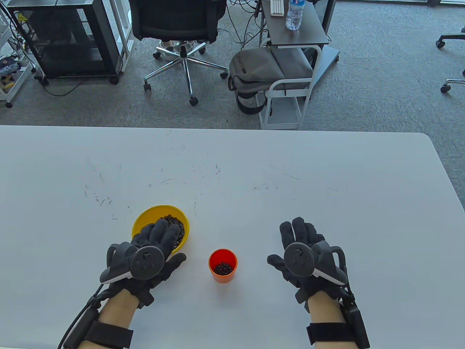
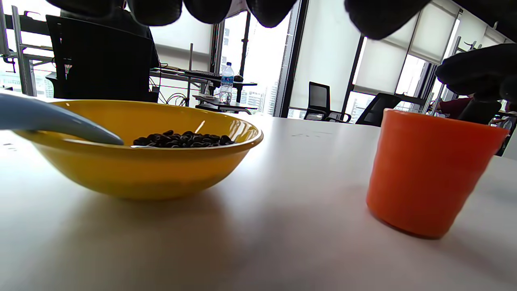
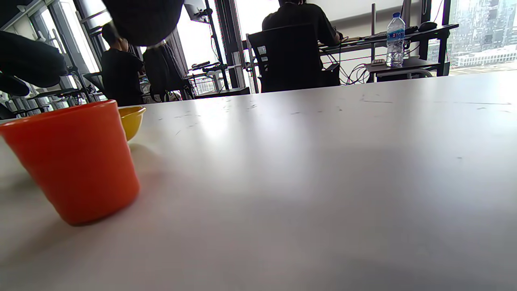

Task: Scoop coffee beans into a cup using a baby spoon

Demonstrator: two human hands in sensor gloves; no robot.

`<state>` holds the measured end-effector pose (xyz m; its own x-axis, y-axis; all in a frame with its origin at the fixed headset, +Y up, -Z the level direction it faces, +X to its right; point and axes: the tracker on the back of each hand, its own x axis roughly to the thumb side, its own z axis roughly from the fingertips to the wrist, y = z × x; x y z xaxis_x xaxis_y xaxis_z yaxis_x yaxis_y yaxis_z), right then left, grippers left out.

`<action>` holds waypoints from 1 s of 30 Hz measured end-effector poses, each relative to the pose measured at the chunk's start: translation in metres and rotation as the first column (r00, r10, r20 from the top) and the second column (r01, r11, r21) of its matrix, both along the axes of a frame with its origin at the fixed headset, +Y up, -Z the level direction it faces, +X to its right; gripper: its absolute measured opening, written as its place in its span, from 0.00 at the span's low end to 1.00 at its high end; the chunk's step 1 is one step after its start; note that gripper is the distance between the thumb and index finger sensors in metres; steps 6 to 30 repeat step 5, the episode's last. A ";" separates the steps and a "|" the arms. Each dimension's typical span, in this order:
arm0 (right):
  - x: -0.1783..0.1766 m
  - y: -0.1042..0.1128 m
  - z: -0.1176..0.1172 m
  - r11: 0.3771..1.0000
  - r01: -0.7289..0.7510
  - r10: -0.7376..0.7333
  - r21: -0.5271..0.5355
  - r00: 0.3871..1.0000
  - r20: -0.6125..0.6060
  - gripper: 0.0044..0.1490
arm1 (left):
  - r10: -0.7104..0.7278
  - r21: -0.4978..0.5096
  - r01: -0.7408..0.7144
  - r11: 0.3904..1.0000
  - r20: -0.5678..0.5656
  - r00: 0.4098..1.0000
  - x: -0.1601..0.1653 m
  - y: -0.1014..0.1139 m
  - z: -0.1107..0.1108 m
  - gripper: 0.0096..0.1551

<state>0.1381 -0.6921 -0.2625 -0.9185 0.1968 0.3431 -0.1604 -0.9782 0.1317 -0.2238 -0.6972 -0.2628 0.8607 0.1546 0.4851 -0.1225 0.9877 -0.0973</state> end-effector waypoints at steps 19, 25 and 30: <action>0.000 0.000 0.000 1.000 0.001 -0.001 -0.004 1.000 -0.003 0.57 | -0.005 0.005 0.005 1.000 -0.004 1.000 0.000 0.000 0.000 0.44; 0.000 0.000 0.000 1.000 0.001 -0.001 -0.004 1.000 -0.003 0.57 | -0.005 0.005 0.005 1.000 -0.004 1.000 0.000 0.000 0.000 0.44; 0.000 0.000 0.000 1.000 0.001 -0.001 -0.004 1.000 -0.003 0.57 | -0.005 0.005 0.005 1.000 -0.004 1.000 0.000 0.000 0.000 0.44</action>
